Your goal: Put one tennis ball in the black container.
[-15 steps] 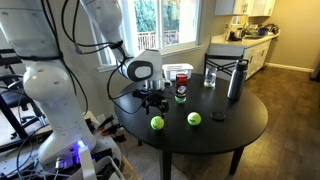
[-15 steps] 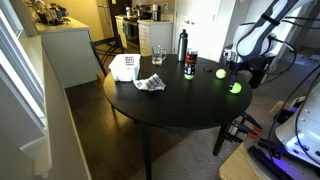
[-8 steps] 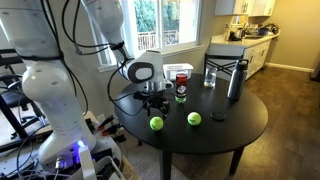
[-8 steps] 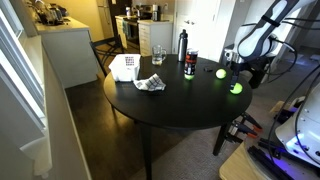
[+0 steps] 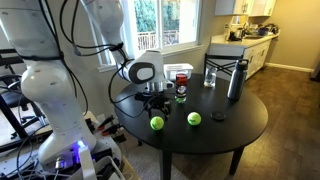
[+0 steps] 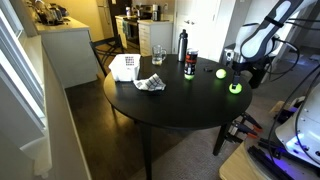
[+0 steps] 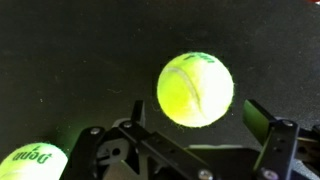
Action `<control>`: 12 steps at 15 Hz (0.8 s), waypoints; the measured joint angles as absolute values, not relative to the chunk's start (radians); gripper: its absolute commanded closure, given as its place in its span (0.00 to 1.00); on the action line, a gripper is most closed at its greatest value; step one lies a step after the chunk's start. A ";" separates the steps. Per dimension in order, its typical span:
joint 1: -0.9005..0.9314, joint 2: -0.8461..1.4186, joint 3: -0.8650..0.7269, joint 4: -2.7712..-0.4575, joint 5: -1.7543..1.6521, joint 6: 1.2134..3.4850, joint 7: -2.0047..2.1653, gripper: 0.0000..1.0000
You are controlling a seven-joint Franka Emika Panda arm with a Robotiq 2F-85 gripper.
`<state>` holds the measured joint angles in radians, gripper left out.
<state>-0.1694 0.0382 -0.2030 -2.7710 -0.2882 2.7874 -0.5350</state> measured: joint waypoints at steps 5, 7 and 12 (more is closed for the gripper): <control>-0.170 0.041 -0.199 -2.771 -0.282 2.777 -0.549 0.00; -0.169 0.049 -0.192 -2.772 -0.265 2.775 -0.565 0.00; -0.169 0.062 -0.188 -2.771 -0.258 2.709 -0.576 0.00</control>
